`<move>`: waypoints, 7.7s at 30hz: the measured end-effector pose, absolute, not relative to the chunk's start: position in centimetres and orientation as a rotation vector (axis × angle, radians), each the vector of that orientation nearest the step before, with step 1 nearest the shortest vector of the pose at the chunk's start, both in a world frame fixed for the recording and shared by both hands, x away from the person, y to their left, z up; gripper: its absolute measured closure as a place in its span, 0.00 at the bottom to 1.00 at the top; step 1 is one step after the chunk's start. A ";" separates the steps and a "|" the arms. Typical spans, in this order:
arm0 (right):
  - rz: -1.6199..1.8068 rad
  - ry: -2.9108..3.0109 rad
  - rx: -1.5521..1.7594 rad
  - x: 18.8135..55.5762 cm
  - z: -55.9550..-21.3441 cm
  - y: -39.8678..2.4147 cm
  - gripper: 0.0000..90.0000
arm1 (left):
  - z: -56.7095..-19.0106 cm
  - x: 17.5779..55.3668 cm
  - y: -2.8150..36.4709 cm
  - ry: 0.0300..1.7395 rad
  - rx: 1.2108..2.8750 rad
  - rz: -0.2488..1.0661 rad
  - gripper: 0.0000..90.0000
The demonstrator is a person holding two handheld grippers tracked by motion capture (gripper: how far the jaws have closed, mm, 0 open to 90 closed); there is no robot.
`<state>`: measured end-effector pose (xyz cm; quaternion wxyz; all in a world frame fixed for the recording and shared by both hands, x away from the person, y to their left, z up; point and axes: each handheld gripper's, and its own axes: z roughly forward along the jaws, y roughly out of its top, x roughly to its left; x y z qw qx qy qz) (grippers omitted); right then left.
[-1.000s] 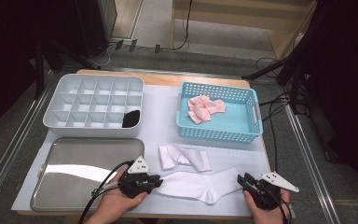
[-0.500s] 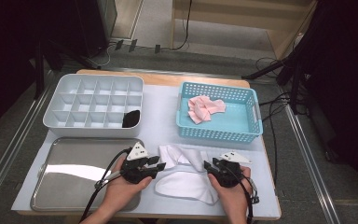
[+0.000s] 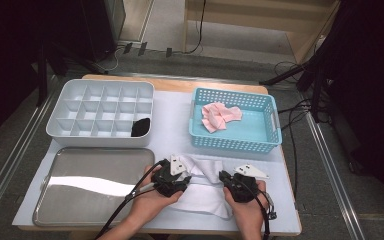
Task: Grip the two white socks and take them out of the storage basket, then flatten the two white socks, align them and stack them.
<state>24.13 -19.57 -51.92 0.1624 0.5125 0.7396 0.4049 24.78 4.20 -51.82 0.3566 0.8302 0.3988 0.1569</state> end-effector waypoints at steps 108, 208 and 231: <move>1.207 1.839 1.579 22.8 -49.7 -28.7 0.95 | -49.9 25.6 9.6 1.055 1.880 0.244 0.98; 1.289 1.784 1.683 19.3 -51.3 -30.0 0.90 | -51.8 22.0 10.0 0.991 1.959 0.154 0.84; 1.422 1.913 1.433 18.3 -48.1 -22.5 0.89 | -52.6 22.6 9.3 0.997 2.026 0.132 0.87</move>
